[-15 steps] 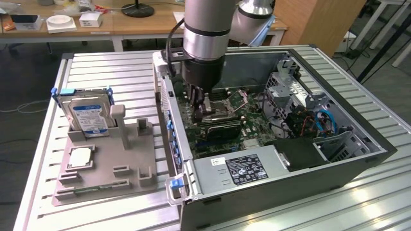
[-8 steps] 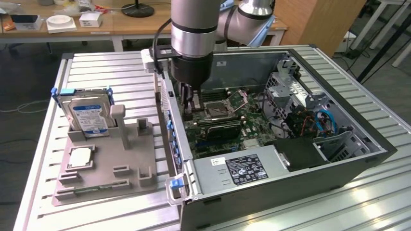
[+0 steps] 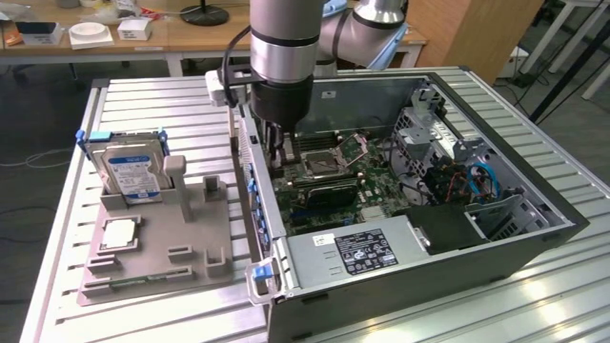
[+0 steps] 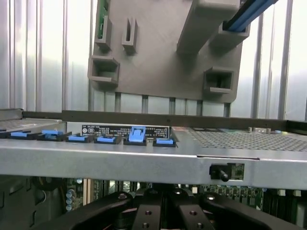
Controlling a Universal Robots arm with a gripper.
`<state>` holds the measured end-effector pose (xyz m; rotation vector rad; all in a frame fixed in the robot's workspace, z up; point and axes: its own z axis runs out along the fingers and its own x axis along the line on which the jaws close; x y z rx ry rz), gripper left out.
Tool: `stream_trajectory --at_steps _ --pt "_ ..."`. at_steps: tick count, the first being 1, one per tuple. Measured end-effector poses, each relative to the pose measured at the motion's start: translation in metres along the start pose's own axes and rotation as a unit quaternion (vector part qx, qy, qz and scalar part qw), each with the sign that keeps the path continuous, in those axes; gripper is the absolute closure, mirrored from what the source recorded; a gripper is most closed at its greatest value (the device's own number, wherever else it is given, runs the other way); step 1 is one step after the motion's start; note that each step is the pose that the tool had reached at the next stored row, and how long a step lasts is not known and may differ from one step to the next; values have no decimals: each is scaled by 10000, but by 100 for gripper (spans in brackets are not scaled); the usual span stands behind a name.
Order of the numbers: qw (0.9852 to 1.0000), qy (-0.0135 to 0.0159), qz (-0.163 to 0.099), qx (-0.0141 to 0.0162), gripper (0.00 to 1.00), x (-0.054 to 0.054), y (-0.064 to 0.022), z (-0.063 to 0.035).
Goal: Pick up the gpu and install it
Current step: 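Press down on the gpu until it lock into place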
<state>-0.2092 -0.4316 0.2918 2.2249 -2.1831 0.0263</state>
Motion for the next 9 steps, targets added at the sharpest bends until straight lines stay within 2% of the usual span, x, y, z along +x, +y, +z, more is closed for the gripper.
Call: stream_trajectory --at_steps 5,9 --pt "10000 2 0 1 89 -1 21 -6" --pt "10000 15 0 1 89 -1 36 -6"
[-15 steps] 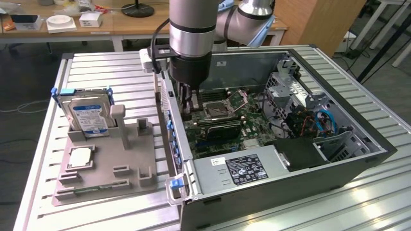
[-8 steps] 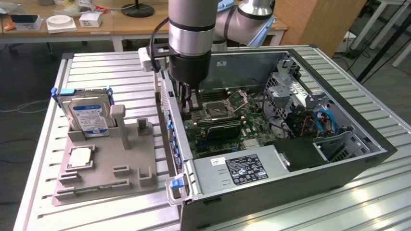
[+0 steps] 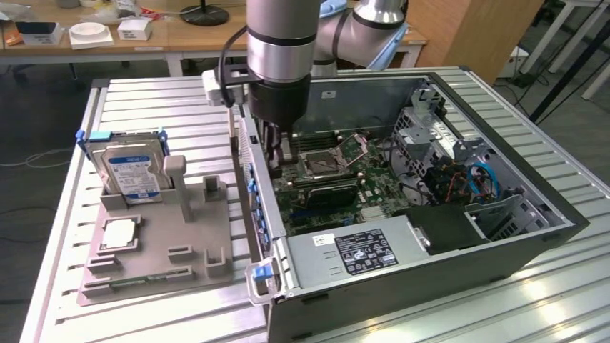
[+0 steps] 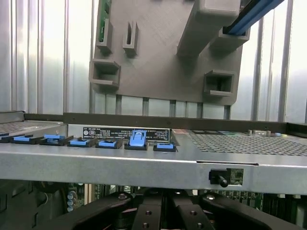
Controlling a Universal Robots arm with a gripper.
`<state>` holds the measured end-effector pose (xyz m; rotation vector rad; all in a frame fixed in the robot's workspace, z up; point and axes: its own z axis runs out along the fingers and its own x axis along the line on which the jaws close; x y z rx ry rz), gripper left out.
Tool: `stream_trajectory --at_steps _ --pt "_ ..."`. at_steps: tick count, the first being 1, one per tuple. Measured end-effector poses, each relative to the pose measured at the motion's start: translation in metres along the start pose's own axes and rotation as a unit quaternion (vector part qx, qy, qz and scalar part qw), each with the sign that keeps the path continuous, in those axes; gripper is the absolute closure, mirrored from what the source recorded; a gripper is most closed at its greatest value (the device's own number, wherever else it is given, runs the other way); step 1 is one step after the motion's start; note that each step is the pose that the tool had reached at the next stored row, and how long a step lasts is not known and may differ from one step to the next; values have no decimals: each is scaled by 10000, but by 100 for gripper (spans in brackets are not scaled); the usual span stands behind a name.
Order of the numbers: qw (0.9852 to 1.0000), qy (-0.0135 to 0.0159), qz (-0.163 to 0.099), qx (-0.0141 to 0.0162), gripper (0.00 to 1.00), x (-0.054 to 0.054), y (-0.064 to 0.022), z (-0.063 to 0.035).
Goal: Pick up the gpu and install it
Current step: 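Press down on the gpu until it lock into place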
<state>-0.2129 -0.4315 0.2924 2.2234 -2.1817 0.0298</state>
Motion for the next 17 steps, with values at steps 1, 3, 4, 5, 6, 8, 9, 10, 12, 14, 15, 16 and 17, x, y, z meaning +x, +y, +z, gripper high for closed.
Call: stream_trajectory --at_steps 1,3,4,5,6,8,9,10,12,14,15,16,17 --pt "10000 4 0 0 89 0 5 0" --pt "10000 6 0 0 89 0 12 0" --pt "10000 7 0 0 89 0 15 0" --pt "10000 7 0 0 89 0 17 0" --pt "10000 8 0 0 89 0 20 0" --pt "10000 8 0 0 89 0 24 0" --pt "10000 8 -1 1 89 0 25 0" --pt "10000 10 -1 31 89 0 28 -2" --pt "9999 11 -5 114 89 0 27 -2" --pt "9998 8 -13 188 89 0 0 2" --pt "9998 10 -15 214 89 0 -17 3" --pt "9997 10 -16 234 89 1 -30 4" --pt "9997 10 -16 235 89 1 -34 4"
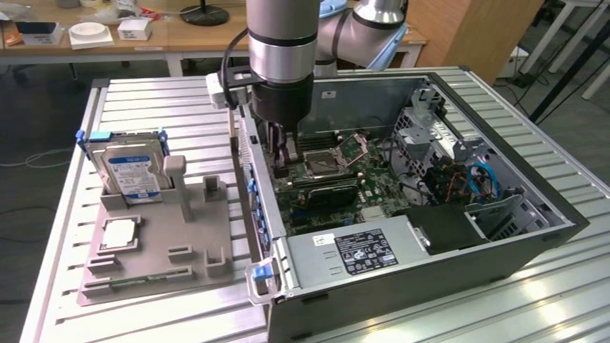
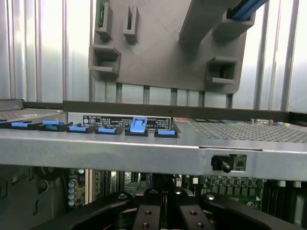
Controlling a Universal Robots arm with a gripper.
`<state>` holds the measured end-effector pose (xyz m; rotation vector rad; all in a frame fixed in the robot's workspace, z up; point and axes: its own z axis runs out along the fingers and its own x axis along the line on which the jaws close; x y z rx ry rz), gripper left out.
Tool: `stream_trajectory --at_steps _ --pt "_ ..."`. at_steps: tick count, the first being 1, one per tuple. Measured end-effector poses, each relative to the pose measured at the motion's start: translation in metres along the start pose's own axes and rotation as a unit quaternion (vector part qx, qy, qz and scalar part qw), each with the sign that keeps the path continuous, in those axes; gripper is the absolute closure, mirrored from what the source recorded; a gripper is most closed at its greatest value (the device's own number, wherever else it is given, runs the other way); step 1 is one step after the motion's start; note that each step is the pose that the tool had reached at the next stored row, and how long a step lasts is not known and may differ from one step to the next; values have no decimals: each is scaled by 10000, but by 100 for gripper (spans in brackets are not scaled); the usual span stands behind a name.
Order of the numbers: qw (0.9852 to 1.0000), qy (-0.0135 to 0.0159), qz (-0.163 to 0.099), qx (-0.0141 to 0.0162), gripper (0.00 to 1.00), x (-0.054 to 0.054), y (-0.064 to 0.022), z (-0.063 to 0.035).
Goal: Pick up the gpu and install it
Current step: 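Press down on the gpu until it lock into place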
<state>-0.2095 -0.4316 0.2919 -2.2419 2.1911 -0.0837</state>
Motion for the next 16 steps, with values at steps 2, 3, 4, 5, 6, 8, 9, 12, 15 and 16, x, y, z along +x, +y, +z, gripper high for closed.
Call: stream_trajectory --at_steps 2,3,4,5,6,8,9,12,15,16 --pt "10000 1 1 -3 89 1 2 -2" --pt "10000 1 1 -3 89 5 6 -3" --pt "10000 1 -1 -4 89 11 8 -3" --pt "10000 1 0 -5 89 13 9 -3" --pt "10000 14 -1 -12 89 13 10 -3" --pt "10000 68 -3 -28 89 16 11 -4" --pt "9999 102 -4 -32 89 16 11 -4" --pt "9998 171 -6 -35 89 16 21 -3" --pt "9998 173 -7 -35 89 16 21 -4" --pt "9998 173 -6 -36 89 14 34 -4"
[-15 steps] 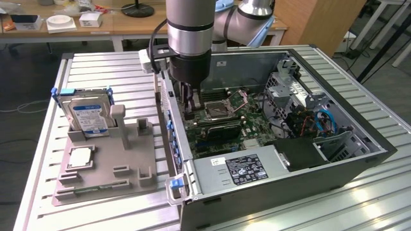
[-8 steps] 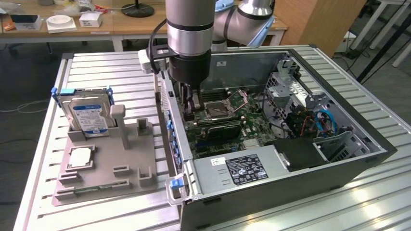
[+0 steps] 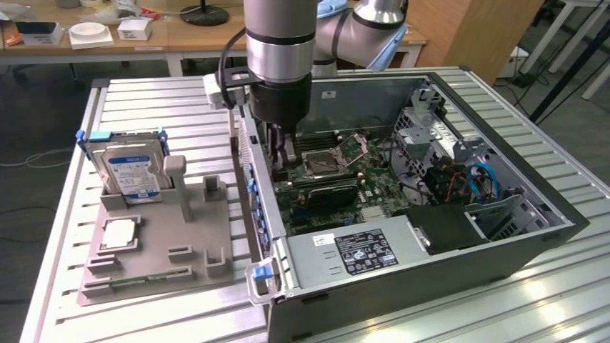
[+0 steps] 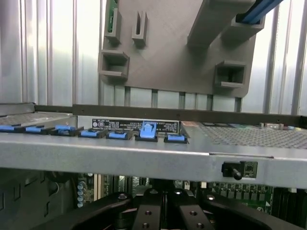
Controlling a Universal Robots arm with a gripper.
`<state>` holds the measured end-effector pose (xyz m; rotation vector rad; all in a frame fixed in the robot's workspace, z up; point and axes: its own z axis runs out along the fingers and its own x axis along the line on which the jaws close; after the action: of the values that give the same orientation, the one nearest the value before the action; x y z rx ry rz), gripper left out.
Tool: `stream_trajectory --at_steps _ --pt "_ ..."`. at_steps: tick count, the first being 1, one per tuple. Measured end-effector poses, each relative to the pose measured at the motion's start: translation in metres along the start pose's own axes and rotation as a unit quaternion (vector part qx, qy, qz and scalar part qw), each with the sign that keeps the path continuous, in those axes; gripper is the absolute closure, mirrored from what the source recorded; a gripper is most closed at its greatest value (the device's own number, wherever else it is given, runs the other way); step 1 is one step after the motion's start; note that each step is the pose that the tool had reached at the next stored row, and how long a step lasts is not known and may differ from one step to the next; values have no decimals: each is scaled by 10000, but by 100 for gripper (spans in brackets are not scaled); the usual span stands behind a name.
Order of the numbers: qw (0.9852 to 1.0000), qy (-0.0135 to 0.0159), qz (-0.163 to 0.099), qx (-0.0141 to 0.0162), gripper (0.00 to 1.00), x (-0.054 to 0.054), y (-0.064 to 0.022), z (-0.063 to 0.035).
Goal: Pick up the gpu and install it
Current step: 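Press down on the gpu until it lock into place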
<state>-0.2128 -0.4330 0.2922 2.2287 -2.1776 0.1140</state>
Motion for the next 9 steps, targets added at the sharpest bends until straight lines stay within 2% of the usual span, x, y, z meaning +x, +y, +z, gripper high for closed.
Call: stream_trajectory --at_steps 5,9 --pt "10000 1 0 1 89 -3 44 -2" --pt "10000 19 -1 0 89 -2 54 -2"
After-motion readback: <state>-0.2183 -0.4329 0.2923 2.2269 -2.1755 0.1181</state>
